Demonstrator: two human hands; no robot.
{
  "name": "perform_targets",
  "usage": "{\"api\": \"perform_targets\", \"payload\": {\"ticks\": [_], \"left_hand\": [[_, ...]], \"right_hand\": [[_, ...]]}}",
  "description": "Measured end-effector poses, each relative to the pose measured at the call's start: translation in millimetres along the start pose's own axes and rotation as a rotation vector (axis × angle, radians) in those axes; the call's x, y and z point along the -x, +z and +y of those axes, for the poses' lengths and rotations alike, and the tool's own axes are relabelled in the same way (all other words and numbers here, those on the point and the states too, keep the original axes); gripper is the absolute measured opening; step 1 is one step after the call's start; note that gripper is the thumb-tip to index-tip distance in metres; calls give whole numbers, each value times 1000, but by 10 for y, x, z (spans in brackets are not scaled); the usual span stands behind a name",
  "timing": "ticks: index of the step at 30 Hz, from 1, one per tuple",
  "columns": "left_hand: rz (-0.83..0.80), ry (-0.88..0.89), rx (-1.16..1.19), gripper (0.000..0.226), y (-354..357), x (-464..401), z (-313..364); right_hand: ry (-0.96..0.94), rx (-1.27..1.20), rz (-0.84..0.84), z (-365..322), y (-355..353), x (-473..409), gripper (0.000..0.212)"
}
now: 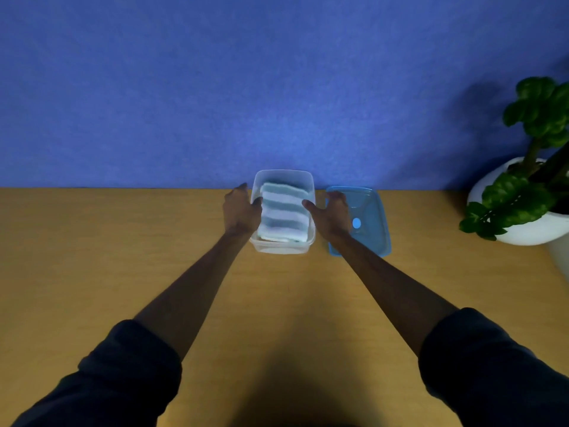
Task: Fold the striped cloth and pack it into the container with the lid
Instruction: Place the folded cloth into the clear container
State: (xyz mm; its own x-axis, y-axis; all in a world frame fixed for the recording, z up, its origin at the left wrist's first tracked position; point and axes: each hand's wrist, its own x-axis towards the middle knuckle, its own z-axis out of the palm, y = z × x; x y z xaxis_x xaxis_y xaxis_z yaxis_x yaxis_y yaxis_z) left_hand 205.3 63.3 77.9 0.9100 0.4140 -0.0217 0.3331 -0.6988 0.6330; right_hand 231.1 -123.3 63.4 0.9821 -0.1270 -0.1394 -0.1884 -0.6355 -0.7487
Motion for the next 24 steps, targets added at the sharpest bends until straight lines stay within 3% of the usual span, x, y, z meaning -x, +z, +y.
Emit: {"api": "perform_targets", "payload": {"ticks": [3,8,15,19,24], "left_hand": [[-28,-26,-66,51,24,73,-88],[-225,-111,67,35,103,186,-263],[-228,-94,219,38,43,435,-316],[-226,-68,270,50,-25,707,-355],[-245,-56,309,47,-41,1089,-405]], "right_hand": [[44,77,-79,61,15,6,70],[74,61,-264,160,74,37,38],[40,19,-285,352,63,148,45],[-9,30,-266,461,-67,393,37],[-36,44,-259,616,-208,761,33]]}}
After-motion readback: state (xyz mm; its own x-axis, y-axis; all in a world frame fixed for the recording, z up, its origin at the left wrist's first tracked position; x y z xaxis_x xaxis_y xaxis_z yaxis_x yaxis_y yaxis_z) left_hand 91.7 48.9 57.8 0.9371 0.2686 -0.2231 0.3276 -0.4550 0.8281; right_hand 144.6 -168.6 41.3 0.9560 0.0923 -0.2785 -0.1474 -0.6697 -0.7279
